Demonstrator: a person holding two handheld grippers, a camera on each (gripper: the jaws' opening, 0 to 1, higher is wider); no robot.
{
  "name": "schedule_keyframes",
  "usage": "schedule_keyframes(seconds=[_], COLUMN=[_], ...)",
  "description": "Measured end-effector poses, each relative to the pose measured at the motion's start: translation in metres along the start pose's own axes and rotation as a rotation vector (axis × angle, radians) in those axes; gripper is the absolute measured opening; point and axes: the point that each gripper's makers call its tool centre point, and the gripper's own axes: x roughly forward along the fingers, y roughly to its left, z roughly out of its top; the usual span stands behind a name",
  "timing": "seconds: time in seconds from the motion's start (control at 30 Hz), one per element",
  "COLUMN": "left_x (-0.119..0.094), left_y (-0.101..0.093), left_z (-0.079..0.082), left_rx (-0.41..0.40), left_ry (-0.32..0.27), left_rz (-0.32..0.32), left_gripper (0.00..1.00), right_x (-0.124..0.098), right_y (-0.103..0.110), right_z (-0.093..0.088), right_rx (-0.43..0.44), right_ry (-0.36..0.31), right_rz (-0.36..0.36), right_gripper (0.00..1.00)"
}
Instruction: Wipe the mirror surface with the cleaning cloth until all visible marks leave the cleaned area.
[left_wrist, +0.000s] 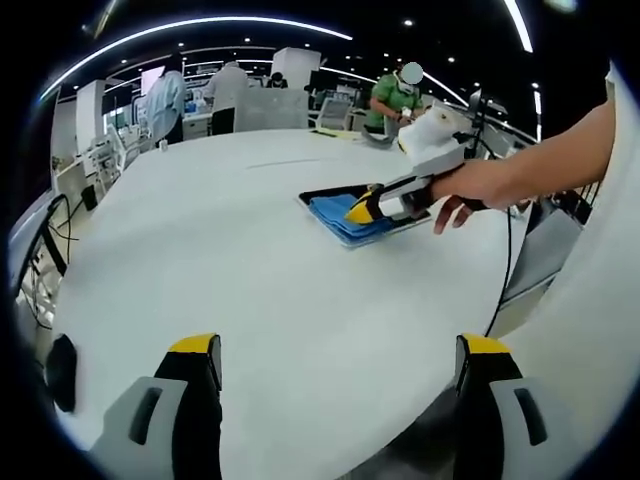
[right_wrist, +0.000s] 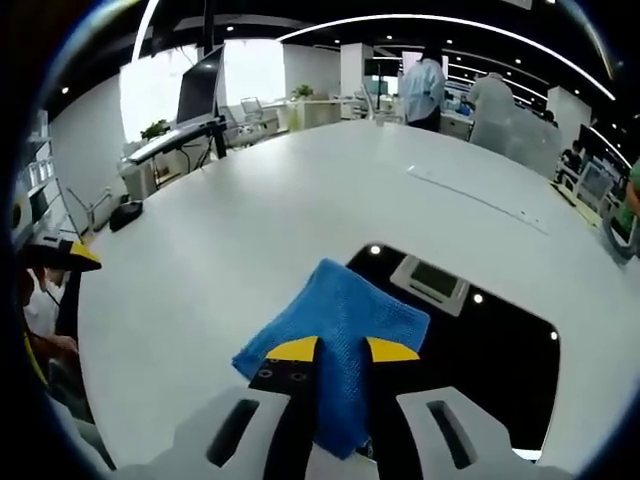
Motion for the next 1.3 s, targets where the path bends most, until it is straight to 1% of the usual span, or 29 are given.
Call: schedule_keyframes(seconds=[0.33, 0.43, 0.57, 0.7, 0.8, 0.93, 1.07, 1.3], left_x=[-0.002, -0.003, -0.003, -0.002, -0.002, -0.002, -0.001, 0.003], left_y=[0.005, 0.007, 0.006, 0.004, 0.004, 0.005, 0.008, 0.006], left_z=[0.003, 0.006, 0.006, 0.006, 0.006, 0.006, 0.012, 0.013], left_rx=[-0.004, -0.017, -0.010, 0.001, -0.010, 0.003, 0.006, 0.014], left_ry=[-0.011, -0.023, -0.021, -0.016, -0.022, -0.021, -0.057, -0.043], left_rz=[0.007, 0.013, 0.011, 0.003, 0.002, 0.005, 0.011, 0.002], left_gripper=[0.98, 0.98, 0.98, 0.98, 0.99, 0.99, 0.99, 0.99], right_x=[0.007, 0.010, 0.015, 0.015, 0.015, 0.017, 0.018, 0.023], right_y=[-0.005, -0.008, -0.013, -0.012, -0.012, -0.014, -0.016, -0.021], right_z=[0.005, 0.007, 0.008, 0.011, 0.012, 0.014, 0.016, 0.019], right_rx=[0.003, 0.000, 0.001, 0.000, 0.001, 0.001, 0.002, -0.002], right_ry=[0.006, 0.009, 0.016, 0.020, 0.024, 0.027, 0.029, 0.029], right_rz=[0.000, 0.002, 0.004, -0.002, -0.002, -0.003, -0.003, -0.003], right_gripper=[0.13, 0.13, 0.13, 0.12, 0.12, 0.12, 0.12, 0.11])
